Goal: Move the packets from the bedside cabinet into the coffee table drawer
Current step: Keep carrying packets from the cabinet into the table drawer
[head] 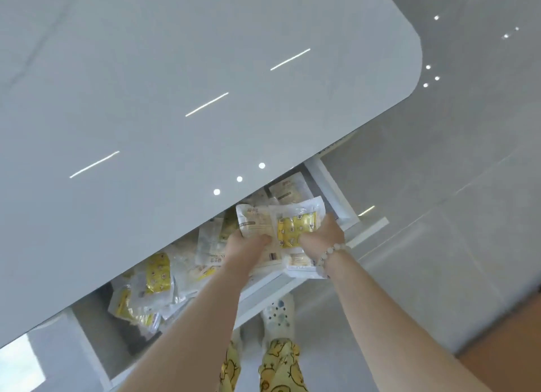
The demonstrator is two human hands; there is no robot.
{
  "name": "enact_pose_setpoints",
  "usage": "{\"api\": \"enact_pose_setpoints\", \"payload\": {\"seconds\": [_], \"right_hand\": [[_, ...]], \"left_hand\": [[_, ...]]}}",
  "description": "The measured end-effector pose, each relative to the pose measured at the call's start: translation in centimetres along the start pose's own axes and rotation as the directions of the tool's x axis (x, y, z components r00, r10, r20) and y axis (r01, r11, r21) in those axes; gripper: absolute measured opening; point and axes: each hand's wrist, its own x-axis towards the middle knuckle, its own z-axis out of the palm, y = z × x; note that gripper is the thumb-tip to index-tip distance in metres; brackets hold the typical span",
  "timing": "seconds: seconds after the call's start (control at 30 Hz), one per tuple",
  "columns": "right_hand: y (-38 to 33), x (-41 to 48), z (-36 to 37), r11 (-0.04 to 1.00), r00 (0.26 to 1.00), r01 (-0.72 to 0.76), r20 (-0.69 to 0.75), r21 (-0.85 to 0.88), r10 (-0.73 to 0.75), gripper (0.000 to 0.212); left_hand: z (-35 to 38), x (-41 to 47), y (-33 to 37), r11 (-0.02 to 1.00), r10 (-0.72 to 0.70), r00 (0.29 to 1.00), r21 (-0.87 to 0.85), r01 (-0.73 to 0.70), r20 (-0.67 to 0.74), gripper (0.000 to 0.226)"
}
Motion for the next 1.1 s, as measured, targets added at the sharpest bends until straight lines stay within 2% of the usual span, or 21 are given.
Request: {"api": "enact_pose_setpoints", "payload": {"seconds": [0.07, 0.17, 0.27, 0.33, 0.47, 0.53, 0.63, 0.7, 0.77, 0.83, 0.9, 0.97, 1.03, 1.1], "right_hand": [[-0.2, 3.4, 0.2, 0.999, 0.999, 0.038, -0.017, -0.033, -0.038, 0.059], [0.2, 8.0, 1.0, 0.991, 0.997, 0.03, -0.07, -0.127, -0.039, 0.046], [1.1, 11.1, 1.8, 0.974, 0.996, 0.013, -0.08, -0.226, -0.032, 0.039], [1.5, 12.3, 2.2, 0.963, 0.997, -0.002, -0.074, -0.269, -0.018, 0.04], [2.0, 14.4, 2.8, 0.941, 0.994, -0.019, -0.11, -0.337, -0.02, 0.039], [2.4, 15.0, 3.2, 0.925, 0.991, -0.033, -0.133, -0.377, -0.019, 0.042], [3.1, 15.0, 3.7, 0.899, 0.984, -0.046, -0.176, -0.435, -0.035, 0.05], [3.2, 14.6, 3.9, 0.881, 0.981, -0.068, -0.19, -0.467, -0.025, 0.059], [2.8, 13.8, 3.6, 0.872, 0.98, -0.104, -0.197, -0.479, 0.008, 0.072], [1.9, 12.5, 3.0, 0.864, 0.981, -0.11, -0.191, -0.492, 0.016, 0.082], [0.7, 10.3, 2.0, 0.815, 0.982, -0.05, -0.175, -0.578, -0.064, 0.074], [-0.8, 7.3, 0.8, 0.714, 0.967, 0.069, -0.129, -0.697, -0.219, 0.053], [-2.4, 3.8, -0.4, 0.614, 0.928, 0.2, -0.055, -0.764, -0.37, 0.039], [-4.4, -0.2, -1.7, 0.519, 0.868, 0.319, 0.024, -0.793, -0.496, 0.033]], "left_hand": [[1.7, 3.1, 0.5, 0.994, 0.087, 0.996, 0.066, -0.088, 0.013, 0.014], [4.1, 7.2, 1.1, 0.954, 0.193, 0.978, 0.215, -0.207, 0.082, 0.019], [5.6, 10.1, 1.2, 0.896, 0.194, 0.972, 0.38, -0.231, 0.133, 0.019], [6.1, 11.1, 1.1, 0.853, 0.19, 0.973, 0.469, -0.23, 0.131, 0.027], [7.0, 12.3, 1.0, 0.705, 0.298, 0.948, 0.644, -0.298, 0.113, 0.028], [7.3, 12.4, 1.2, 0.628, 0.346, 0.937, 0.727, -0.275, 0.056, 0.035], [7.0, 12.1, 1.4, 0.409, 0.397, 0.918, 0.896, -0.173, -0.004, 0.073], [6.2, 11.3, 1.6, 0.327, 0.412, 0.911, 0.937, -0.123, -0.025, 0.088], [5.4, 10.3, 1.5, 0.297, 0.411, 0.911, 0.948, -0.117, -0.017, 0.087], [4.2, 8.9, 1.3, 0.261, 0.404, 0.914, 0.956, -0.135, 0.019, 0.078], [2.5, 7.0, 1.3, 0.198, 0.396, 0.914, 0.963, -0.18, 0.089, 0.063], [0.3, 4.4, 1.7, 0.067, 0.378, 0.903, 0.967, -0.245, 0.203, 0.048], [-2.3, 0.9, 2.7, -0.103, 0.383, 0.867, 0.948, -0.302, 0.318, 0.04], [-5.0, -2.8, 3.9, -0.191, 0.417, 0.825, 0.924, -0.33, 0.381, 0.039]]}}
